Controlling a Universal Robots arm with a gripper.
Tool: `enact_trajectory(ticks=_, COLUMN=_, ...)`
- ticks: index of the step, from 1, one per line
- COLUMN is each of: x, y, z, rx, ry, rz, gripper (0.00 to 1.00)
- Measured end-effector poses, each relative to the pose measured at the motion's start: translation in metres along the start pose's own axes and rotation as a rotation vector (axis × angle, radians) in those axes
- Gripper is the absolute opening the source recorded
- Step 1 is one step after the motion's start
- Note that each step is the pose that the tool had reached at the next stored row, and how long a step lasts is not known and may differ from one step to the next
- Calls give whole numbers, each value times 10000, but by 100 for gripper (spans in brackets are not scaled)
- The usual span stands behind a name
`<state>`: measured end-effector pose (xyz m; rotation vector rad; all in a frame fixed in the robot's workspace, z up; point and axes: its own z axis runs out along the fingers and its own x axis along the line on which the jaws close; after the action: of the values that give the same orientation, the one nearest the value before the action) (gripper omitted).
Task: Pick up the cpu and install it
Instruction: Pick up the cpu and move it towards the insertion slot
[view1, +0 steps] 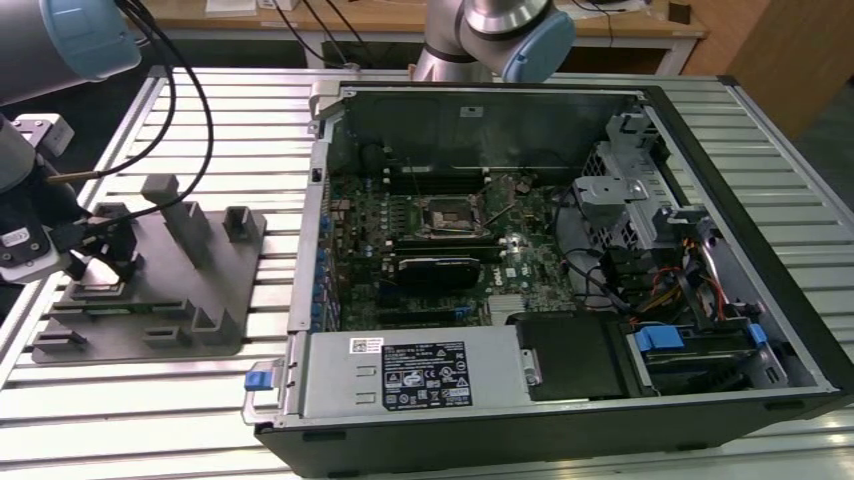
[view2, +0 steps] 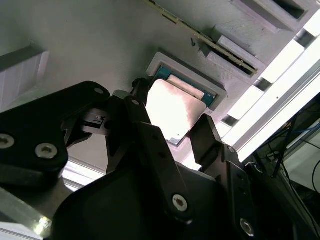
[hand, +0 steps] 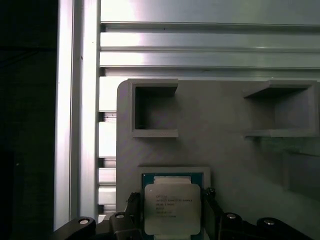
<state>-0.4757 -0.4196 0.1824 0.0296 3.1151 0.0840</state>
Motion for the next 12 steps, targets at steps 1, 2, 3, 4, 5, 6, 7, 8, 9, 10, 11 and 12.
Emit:
enact_trajectory(ticks=1, x=0, y=0, z=0, rx=-3, ry=0, rz=0, gripper=60)
enact_trajectory(ticks=2, x=0, y=0, z=0, rx=-4, ry=0, rz=0, gripper=60)
enact_trajectory(ticks=3, x=0, y=0, z=0, rx=-5, ry=0, rz=0, gripper=60)
enact_trajectory(ticks=4, x=0, y=0, z=0, rx=-5, ry=0, rz=0, gripper=60)
enact_trajectory(ticks=5, x=0, y=0, z=0, rx=-5, ry=0, rz=0, gripper=60)
enact_trajectory(ticks=6, x=0, y=0, z=1, rx=-5, ry=0, rz=0, gripper=60)
enact_trajectory(ticks=7, x=0, y=0, z=1, rx=-5, ry=0, rz=0, gripper=60)
enact_trajectory(ticks=8, x=0, y=0, z=1, rx=-5, ry=0, rz=0, gripper=60)
enact_trajectory(ticks=9, x=0, y=0, z=1, rx=-5, ry=0, rz=0, gripper=60)
enact_trajectory(ticks=10, x=0, y=0, z=1, rx=-5, ry=0, rz=0, gripper=60)
enact_trajectory(ticks=11, x=0, y=0, z=1, rx=-6, ry=0, rz=0, gripper=60)
enact_trajectory(ticks=12, x=0, y=0, z=1, rx=-5, ry=0, rz=0, gripper=60)
